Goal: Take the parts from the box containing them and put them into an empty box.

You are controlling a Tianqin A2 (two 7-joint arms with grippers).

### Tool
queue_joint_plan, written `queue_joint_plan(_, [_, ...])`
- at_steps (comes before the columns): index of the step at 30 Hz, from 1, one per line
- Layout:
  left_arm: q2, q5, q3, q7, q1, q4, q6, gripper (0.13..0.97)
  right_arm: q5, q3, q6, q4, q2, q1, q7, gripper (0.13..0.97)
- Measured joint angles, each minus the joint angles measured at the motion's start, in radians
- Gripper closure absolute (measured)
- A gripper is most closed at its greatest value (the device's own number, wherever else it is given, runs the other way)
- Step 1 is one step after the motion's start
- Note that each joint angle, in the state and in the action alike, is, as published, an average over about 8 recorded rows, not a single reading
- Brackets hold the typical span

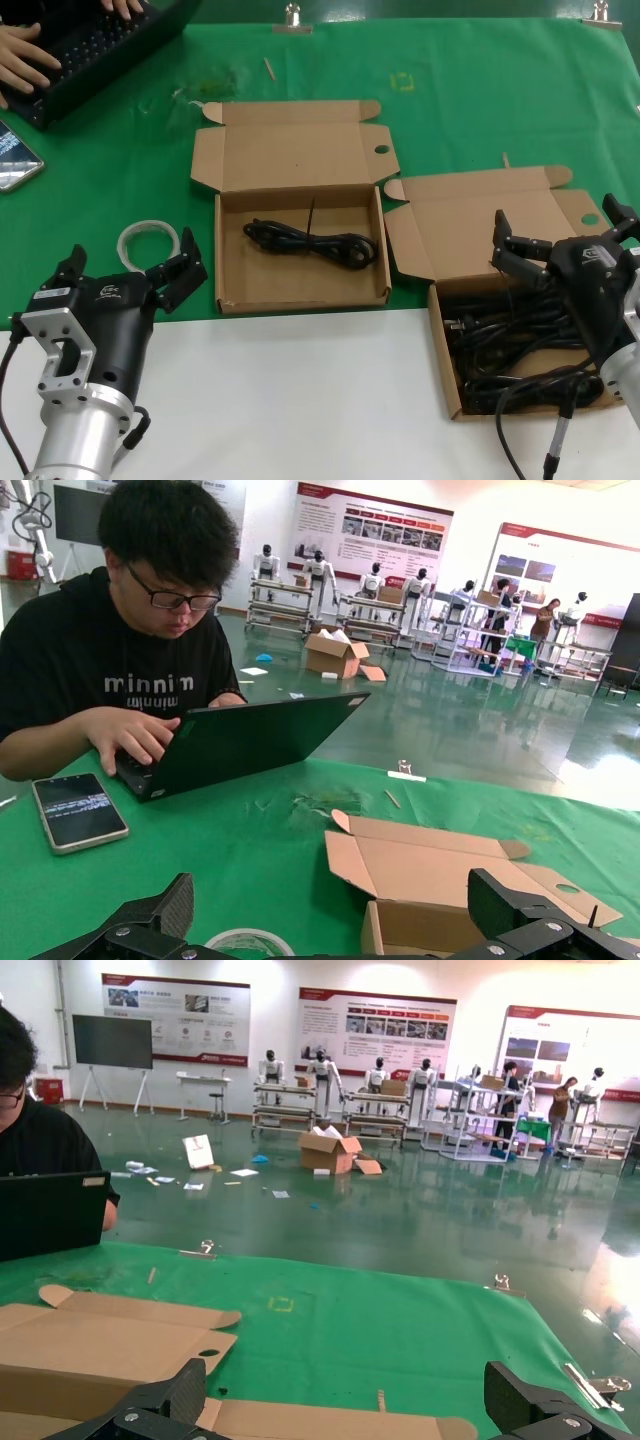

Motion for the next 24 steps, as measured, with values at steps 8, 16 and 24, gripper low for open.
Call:
queue_joint_plan(8, [0.000, 0.000, 0.000, 0.000, 0.000, 0.000, 0.000, 0.132, 0.000, 0.000, 0.000, 0.000, 0.000, 0.000, 0.000, 0.129])
queue_joint_plan(16, [0.000, 0.000, 0.000, 0.000, 0.000, 0.000, 0.000, 0.132, 0.000, 0.000, 0.000, 0.000, 0.000, 0.000, 0.000, 0.129])
queue_joint_plan(24, [0.000, 0.000, 0.000, 0.000, 0.000, 0.000, 0.000, 0.132, 0.000, 0.000, 0.000, 0.000, 0.000, 0.000, 0.000, 0.129])
